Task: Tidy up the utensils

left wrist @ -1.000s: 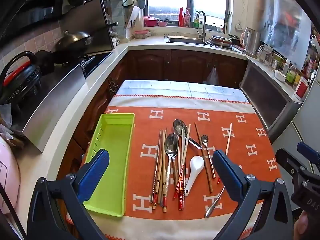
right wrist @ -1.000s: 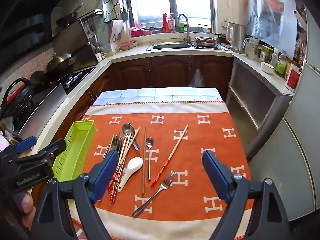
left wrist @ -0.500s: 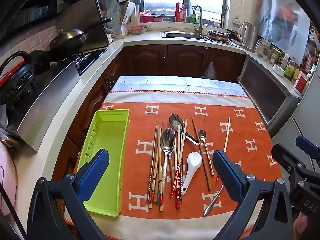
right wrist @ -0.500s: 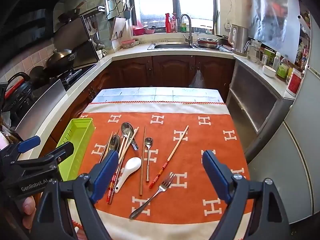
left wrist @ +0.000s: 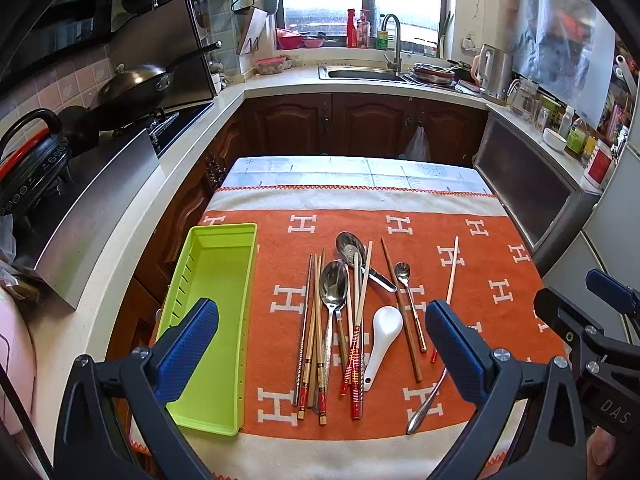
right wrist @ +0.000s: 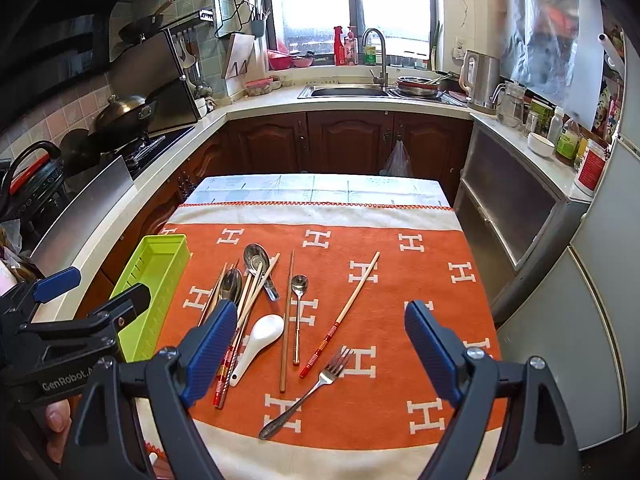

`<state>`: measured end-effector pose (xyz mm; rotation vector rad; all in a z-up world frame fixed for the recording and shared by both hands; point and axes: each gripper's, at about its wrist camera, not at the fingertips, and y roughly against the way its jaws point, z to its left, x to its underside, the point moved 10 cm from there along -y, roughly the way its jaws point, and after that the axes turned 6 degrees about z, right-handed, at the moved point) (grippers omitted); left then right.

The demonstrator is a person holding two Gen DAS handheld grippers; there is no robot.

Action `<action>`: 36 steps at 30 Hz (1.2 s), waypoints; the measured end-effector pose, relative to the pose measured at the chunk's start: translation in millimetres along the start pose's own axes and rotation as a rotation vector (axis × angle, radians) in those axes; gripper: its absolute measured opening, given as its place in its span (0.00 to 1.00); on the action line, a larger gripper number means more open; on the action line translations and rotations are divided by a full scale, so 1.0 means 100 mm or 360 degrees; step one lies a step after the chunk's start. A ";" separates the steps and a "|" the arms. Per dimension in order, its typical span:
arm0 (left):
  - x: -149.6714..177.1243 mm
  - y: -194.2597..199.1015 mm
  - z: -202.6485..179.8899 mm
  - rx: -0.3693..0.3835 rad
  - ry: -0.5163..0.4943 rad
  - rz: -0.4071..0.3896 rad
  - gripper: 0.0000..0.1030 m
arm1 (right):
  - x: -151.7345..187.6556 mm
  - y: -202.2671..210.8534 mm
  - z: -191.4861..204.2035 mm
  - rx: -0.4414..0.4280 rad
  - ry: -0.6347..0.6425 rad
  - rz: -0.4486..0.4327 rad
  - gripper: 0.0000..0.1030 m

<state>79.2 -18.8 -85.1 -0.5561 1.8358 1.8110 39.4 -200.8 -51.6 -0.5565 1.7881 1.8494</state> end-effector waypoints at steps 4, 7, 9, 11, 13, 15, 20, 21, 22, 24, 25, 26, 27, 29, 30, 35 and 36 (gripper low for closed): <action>0.01 0.01 0.01 -0.0004 -0.0009 0.0006 0.99 | 0.00 0.00 0.01 -0.0002 -0.0004 0.0003 0.84; 0.01 0.03 0.01 0.0000 -0.0010 0.0000 0.99 | 0.01 0.00 0.02 -0.0001 0.0003 -0.0003 0.84; 0.01 0.03 0.02 0.0000 -0.0004 -0.0007 0.99 | 0.01 0.01 0.03 -0.0002 0.0009 -0.0006 0.84; 0.01 0.05 0.03 0.0000 0.0004 -0.0016 0.99 | 0.01 0.01 0.03 -0.0003 0.0009 -0.0007 0.84; 0.00 0.05 0.04 0.0001 0.0011 -0.0019 0.99 | 0.01 0.01 0.04 -0.0003 0.0008 -0.0005 0.84; 0.01 0.06 0.05 0.0006 0.0020 -0.0019 0.99 | 0.02 0.01 0.06 -0.0007 0.0006 -0.0003 0.84; 0.00 0.08 0.07 -0.0004 0.0029 -0.0029 0.99 | 0.02 0.02 0.07 -0.0009 0.0014 -0.0006 0.84; 0.00 0.09 0.08 -0.0009 0.0032 -0.0034 0.99 | 0.02 0.03 0.08 -0.0009 0.0018 -0.0006 0.84; -0.01 0.10 0.09 -0.0013 0.0034 -0.0039 0.99 | 0.02 0.05 0.09 -0.0011 0.0022 -0.0009 0.84; -0.01 0.10 0.10 -0.0021 0.0040 -0.0040 0.99 | 0.01 0.08 0.09 -0.0015 0.0028 -0.0023 0.84; -0.01 0.10 0.10 -0.0024 0.0042 -0.0035 0.99 | 0.01 0.09 0.10 -0.0013 0.0031 -0.0030 0.84; 0.00 0.09 0.10 -0.0023 0.0043 -0.0029 0.99 | 0.01 0.10 0.09 -0.0014 0.0031 -0.0030 0.84; 0.00 0.08 0.10 -0.0025 0.0045 -0.0020 0.99 | 0.01 0.09 0.08 -0.0018 0.0029 -0.0027 0.84; 0.02 0.06 0.11 -0.0040 0.0048 -0.0002 0.99 | 0.02 0.09 0.08 -0.0021 0.0028 -0.0021 0.84; 0.02 0.05 0.12 -0.0049 0.0050 0.0008 0.99 | 0.02 0.09 0.08 -0.0023 0.0028 -0.0019 0.84; 0.05 -0.01 0.17 -0.0068 0.0073 0.0059 0.99 | 0.01 0.09 0.08 -0.0028 0.0036 -0.0018 0.84; 0.06 -0.01 0.18 -0.0073 0.0076 0.0064 0.99 | 0.01 0.09 0.09 -0.0030 0.0038 -0.0018 0.84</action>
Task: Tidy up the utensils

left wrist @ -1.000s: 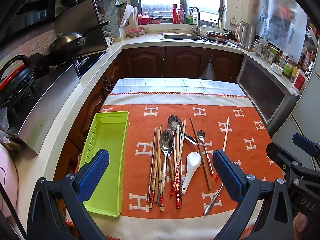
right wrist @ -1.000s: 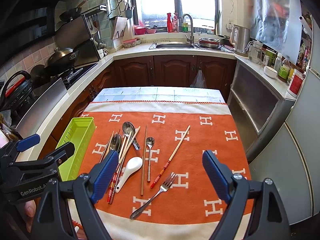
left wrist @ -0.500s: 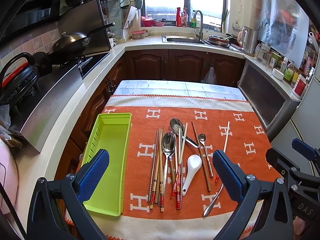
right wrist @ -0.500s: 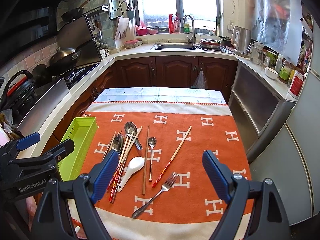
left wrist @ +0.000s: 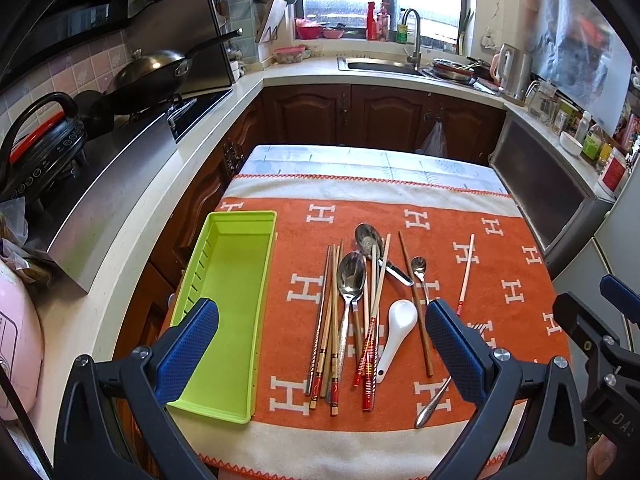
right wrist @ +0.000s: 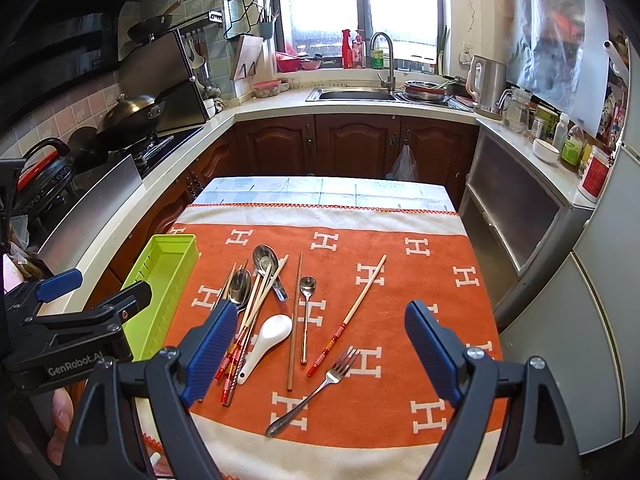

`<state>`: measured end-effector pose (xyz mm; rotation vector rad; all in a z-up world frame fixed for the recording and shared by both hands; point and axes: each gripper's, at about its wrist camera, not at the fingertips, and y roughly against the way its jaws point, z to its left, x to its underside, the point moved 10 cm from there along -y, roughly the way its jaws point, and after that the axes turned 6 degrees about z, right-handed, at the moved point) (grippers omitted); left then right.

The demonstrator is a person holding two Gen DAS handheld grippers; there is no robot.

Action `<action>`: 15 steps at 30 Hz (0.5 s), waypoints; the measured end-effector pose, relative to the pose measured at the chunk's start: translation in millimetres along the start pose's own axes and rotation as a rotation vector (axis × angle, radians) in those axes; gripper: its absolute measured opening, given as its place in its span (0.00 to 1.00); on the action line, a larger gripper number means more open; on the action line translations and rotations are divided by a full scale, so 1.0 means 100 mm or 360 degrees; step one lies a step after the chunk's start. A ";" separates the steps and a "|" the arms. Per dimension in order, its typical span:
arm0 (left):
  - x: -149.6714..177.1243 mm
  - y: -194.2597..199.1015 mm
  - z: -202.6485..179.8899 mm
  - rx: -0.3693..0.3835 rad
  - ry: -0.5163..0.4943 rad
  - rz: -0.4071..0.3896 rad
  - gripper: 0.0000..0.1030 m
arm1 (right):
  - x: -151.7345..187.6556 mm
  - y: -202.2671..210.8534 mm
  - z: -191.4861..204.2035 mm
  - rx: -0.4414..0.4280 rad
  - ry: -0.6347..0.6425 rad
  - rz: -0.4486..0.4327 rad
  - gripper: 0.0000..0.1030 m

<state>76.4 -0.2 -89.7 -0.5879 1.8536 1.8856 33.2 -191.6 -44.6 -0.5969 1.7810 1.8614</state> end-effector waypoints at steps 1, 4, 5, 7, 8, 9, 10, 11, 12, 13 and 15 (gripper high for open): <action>0.00 0.00 0.00 -0.0002 0.0001 0.0003 0.99 | 0.00 0.00 0.00 -0.0002 0.0000 0.0001 0.84; 0.01 -0.01 0.00 -0.0008 -0.0002 0.0006 0.99 | -0.01 -0.02 0.00 -0.0005 -0.0003 0.0008 0.84; 0.00 -0.01 0.00 -0.0006 -0.0001 0.0006 0.99 | -0.01 -0.02 0.00 -0.0007 -0.0003 0.0009 0.84; 0.01 -0.02 0.00 -0.0009 -0.0005 0.0009 0.99 | 0.00 -0.02 0.01 -0.0011 -0.0003 0.0012 0.84; 0.00 -0.01 0.01 -0.0008 -0.0004 0.0011 0.99 | -0.01 -0.02 0.01 -0.0009 -0.0003 0.0011 0.84; 0.00 -0.02 0.01 -0.0007 -0.0005 0.0013 0.99 | 0.00 -0.03 0.01 -0.0010 -0.0004 0.0013 0.84; 0.01 -0.02 0.01 -0.0006 -0.0007 0.0017 0.99 | 0.00 -0.03 0.01 -0.0010 -0.0005 0.0014 0.84; 0.00 -0.02 0.00 -0.0006 -0.0009 0.0020 0.99 | -0.01 -0.04 0.01 -0.0013 -0.0005 0.0018 0.84; 0.00 -0.02 0.00 -0.0005 -0.0009 0.0022 0.99 | -0.01 -0.05 0.01 -0.0015 -0.0008 0.0021 0.84; 0.00 -0.02 0.00 -0.0005 -0.0010 0.0023 0.99 | 0.00 -0.05 0.00 -0.0017 -0.0010 0.0023 0.84; 0.00 -0.02 0.00 -0.0007 -0.0011 0.0024 0.99 | 0.00 -0.06 0.00 -0.0021 -0.0015 0.0025 0.84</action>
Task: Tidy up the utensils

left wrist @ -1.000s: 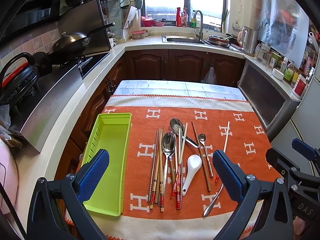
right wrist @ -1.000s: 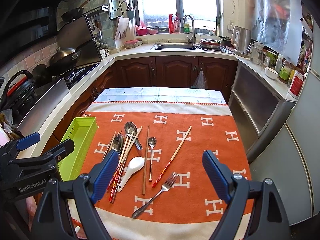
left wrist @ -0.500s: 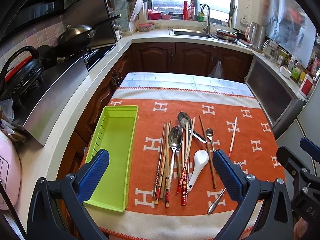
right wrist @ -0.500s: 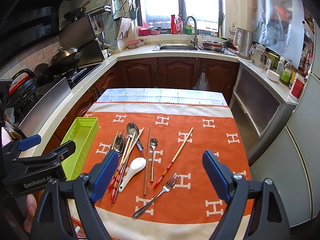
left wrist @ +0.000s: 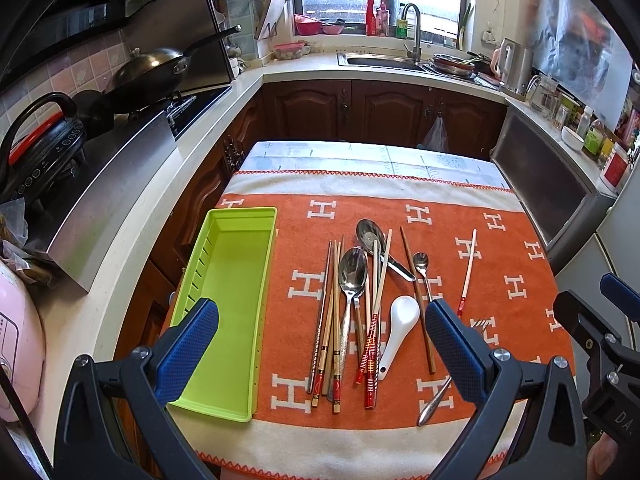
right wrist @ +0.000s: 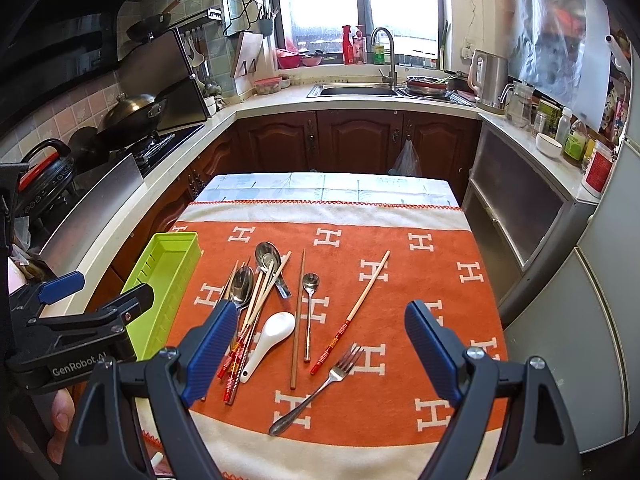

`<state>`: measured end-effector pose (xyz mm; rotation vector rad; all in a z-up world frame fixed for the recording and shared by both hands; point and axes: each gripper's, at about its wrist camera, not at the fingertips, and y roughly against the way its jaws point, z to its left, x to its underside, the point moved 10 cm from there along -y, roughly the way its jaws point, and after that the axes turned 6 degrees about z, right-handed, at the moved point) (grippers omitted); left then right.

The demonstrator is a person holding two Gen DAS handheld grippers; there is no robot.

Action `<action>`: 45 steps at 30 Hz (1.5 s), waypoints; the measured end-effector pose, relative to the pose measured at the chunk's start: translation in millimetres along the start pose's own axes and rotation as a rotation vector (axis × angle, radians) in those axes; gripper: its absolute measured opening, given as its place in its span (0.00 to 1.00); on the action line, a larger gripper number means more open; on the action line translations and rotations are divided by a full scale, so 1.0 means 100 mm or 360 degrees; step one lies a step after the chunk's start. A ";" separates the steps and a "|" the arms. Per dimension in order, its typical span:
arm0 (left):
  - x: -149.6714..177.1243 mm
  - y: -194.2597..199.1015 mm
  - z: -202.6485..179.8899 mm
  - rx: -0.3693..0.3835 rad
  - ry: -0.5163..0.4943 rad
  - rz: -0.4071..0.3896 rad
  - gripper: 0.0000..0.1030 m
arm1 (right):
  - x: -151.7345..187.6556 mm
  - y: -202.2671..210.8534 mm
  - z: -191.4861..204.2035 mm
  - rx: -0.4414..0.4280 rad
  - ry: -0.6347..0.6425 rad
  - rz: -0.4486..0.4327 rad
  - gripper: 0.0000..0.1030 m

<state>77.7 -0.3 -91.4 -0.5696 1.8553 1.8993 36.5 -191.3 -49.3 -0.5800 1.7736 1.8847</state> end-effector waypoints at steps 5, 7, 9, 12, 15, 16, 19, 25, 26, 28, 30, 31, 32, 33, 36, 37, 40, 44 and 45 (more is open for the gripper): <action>0.01 -0.01 -0.03 0.0002 -0.0009 0.0009 0.99 | 0.02 -0.01 -0.02 -0.0010 -0.0004 0.0009 0.84; 0.02 -0.02 -0.04 0.0004 -0.0012 0.0013 0.99 | 0.03 -0.01 -0.02 -0.0013 -0.0005 0.0012 0.84; 0.02 -0.03 -0.04 0.0003 -0.0013 0.0018 0.99 | 0.03 -0.01 -0.01 -0.0012 -0.0007 0.0011 0.84; 0.02 -0.04 -0.04 0.0009 -0.0014 0.0025 0.99 | 0.02 -0.01 -0.01 -0.0014 -0.0007 0.0012 0.84; 0.03 -0.06 -0.04 0.0013 -0.0016 0.0031 0.99 | 0.04 -0.02 -0.01 -0.0023 -0.0013 0.0018 0.84; 0.03 -0.06 -0.05 0.0015 -0.0018 0.0032 0.99 | 0.04 -0.02 0.00 -0.0021 -0.0012 0.0018 0.84; 0.04 -0.07 -0.05 0.0014 -0.0028 0.0034 0.99 | 0.05 -0.03 0.00 -0.0021 -0.0014 0.0021 0.84; 0.03 -0.08 -0.06 0.0018 -0.0026 0.0030 0.99 | 0.05 -0.04 -0.01 -0.0020 -0.0018 0.0024 0.84; 0.03 -0.08 -0.05 0.0017 -0.0026 0.0030 0.99 | 0.06 -0.04 -0.01 -0.0021 -0.0021 0.0026 0.84; 0.03 -0.09 -0.04 0.0015 -0.0015 0.0028 0.99 | 0.08 -0.06 -0.01 -0.0024 -0.0033 0.0033 0.84; 0.01 -0.08 -0.03 0.0003 -0.0003 0.0022 0.99 | 0.09 -0.08 -0.02 -0.0027 -0.0046 0.0042 0.84; 0.00 -0.08 -0.02 0.0001 0.0004 0.0015 0.99 | 0.10 -0.08 -0.03 -0.0027 -0.0053 0.0047 0.84; -0.01 -0.08 -0.01 0.0003 0.0008 0.0011 0.99 | 0.10 -0.09 -0.05 -0.0027 -0.0061 0.0050 0.84; -0.02 -0.08 -0.01 0.0008 0.0008 0.0008 0.99 | 0.10 -0.09 -0.07 -0.0025 -0.0067 0.0053 0.84; -0.04 -0.10 -0.05 0.0001 -0.0018 0.0000 0.99 | 0.09 -0.09 -0.13 -0.0022 -0.0092 0.0064 0.84; -0.05 -0.11 -0.06 0.0002 -0.0030 -0.0009 0.99 | 0.09 -0.09 -0.15 -0.0022 -0.0104 0.0071 0.83; -0.09 -0.13 -0.14 0.0038 -0.0076 -0.0029 0.99 | 0.09 -0.13 -0.23 -0.0015 -0.0136 0.0101 0.79; -0.15 -0.18 -0.23 0.0066 -0.0120 -0.0011 0.99 | 0.09 -0.20 -0.35 -0.0014 -0.0177 0.0134 0.76; -0.16 -0.21 -0.26 0.0082 -0.0134 0.0003 0.99 | 0.09 -0.22 -0.39 -0.0010 -0.0190 0.0142 0.75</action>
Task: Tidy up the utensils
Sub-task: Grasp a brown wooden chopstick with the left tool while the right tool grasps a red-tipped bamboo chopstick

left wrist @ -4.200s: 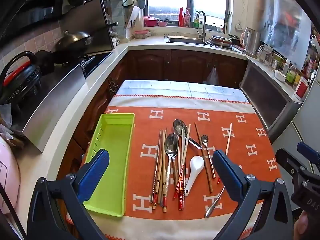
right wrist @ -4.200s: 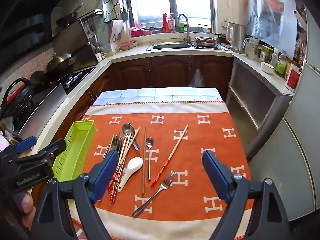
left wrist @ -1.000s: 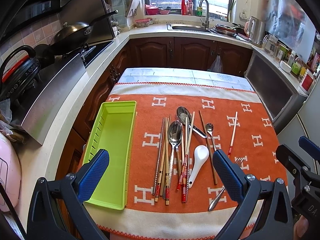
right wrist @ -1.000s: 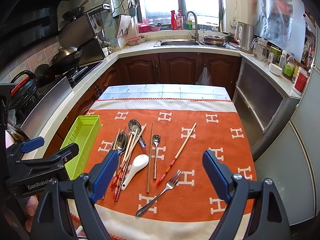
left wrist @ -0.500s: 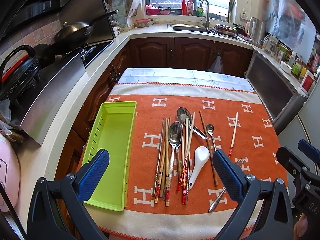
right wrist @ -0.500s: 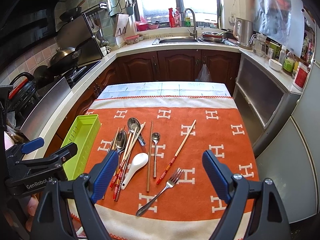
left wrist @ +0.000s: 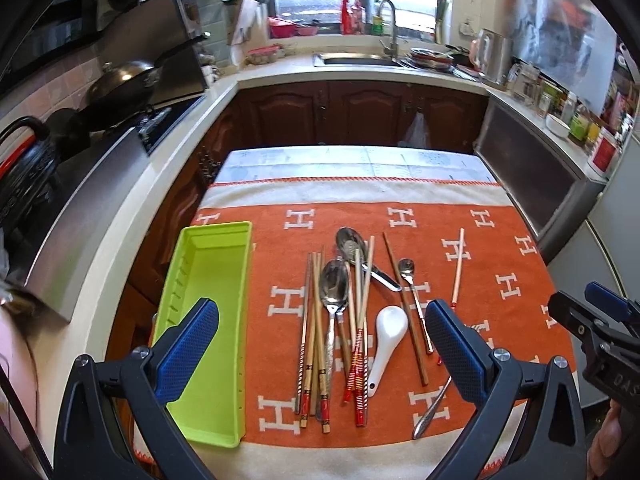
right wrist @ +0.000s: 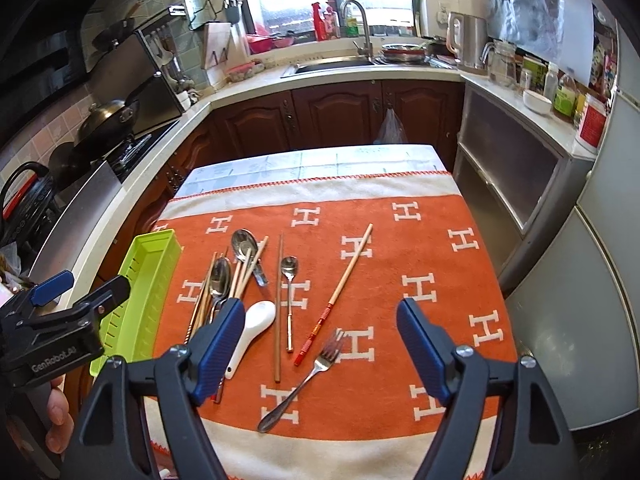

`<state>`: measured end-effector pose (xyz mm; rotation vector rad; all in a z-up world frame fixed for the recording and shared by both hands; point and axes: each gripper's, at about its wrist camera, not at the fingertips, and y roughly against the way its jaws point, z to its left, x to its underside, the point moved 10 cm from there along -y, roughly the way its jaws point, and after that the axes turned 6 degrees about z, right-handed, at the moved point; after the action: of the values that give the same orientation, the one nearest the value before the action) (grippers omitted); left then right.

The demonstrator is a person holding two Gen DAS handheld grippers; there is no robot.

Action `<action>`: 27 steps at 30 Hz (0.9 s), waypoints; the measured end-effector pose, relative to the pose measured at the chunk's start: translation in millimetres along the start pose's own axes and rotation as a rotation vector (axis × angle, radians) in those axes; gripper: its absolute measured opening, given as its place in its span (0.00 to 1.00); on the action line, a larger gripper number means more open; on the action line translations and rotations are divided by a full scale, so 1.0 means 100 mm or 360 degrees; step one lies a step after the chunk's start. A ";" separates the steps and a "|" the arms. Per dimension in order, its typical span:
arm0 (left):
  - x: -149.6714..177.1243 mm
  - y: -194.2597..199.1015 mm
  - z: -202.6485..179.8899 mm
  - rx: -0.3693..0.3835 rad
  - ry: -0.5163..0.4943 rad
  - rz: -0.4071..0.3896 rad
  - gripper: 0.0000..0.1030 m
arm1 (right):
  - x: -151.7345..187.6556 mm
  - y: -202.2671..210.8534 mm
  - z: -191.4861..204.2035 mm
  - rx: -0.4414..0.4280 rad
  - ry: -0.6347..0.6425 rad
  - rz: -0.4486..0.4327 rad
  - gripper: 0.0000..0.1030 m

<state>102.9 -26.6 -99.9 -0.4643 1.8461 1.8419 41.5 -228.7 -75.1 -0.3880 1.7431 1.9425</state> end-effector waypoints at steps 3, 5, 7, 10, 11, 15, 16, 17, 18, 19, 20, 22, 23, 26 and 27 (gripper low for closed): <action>-0.05 -0.14 -0.13 0.0080 -0.0040 0.0045 0.99 | -0.04 -0.09 -0.10 -0.0020 -0.0044 0.0044 0.72; -0.06 -0.28 -0.25 0.0122 -0.0080 0.0102 0.99 | -0.06 -0.20 -0.16 -0.0044 -0.0077 0.0090 0.69; -0.05 -0.44 -0.37 0.0167 -0.0112 0.0160 0.99 | -0.08 -0.32 -0.21 -0.0071 -0.0107 0.0142 0.63; -0.01 -0.76 -0.58 0.0248 -0.0149 0.0266 0.98 | -0.11 -0.55 -0.28 -0.0114 -0.0151 0.0214 0.58; 0.01 -0.84 -0.61 0.0260 -0.0148 0.0291 0.95 | -0.11 -0.64 -0.30 -0.0121 -0.0161 0.0237 0.57; 0.07 -1.22 -0.76 0.0356 -0.0102 0.0421 0.83 | -0.13 -1.00 -0.35 -0.0177 -0.0209 0.0351 0.49; 0.09 -1.30 -0.79 0.0385 -0.0081 0.0454 0.75 | -0.13 -1.09 -0.37 -0.0184 -0.0222 0.0374 0.48; 0.10 -1.35 -0.81 0.0405 -0.0069 0.0478 0.68 | -0.14 -1.18 -0.39 -0.0186 -0.0235 0.0398 0.48; 0.12 -1.43 -0.84 0.0426 -0.0060 0.0510 0.65 | -0.15 -1.26 -0.40 -0.0188 -0.0247 0.0416 0.47; 0.12 -1.48 -0.85 0.0429 -0.0057 0.0525 0.62 | -0.16 -1.34 -0.42 -0.0189 -0.0253 0.0427 0.46; 0.13 -1.55 -0.87 0.0424 -0.0057 0.0540 0.60 | -0.17 -1.41 -0.42 -0.0183 -0.0260 0.0439 0.45; 0.15 -1.65 -0.89 0.0417 -0.0051 0.0567 0.57 | -0.18 -1.59 -0.43 -0.0181 -0.0276 0.0481 0.43; 0.15 -1.71 -0.89 0.0415 -0.0045 0.0582 0.54 | -0.18 -1.67 -0.43 -0.0179 -0.0282 0.0500 0.42; 0.17 -1.82 -0.90 0.0417 -0.0023 0.0612 0.51 | -0.17 -1.90 -0.44 -0.0143 -0.0264 0.0552 0.37; 0.17 -1.85 -0.90 0.0410 -0.0021 0.0619 0.51 | -0.15 -1.97 -0.44 -0.0118 -0.0253 0.0566 0.35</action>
<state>183.1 -120.3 -265.2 0.0015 2.2468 1.7920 155.4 -263.7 -239.5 0.0586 1.7299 2.2183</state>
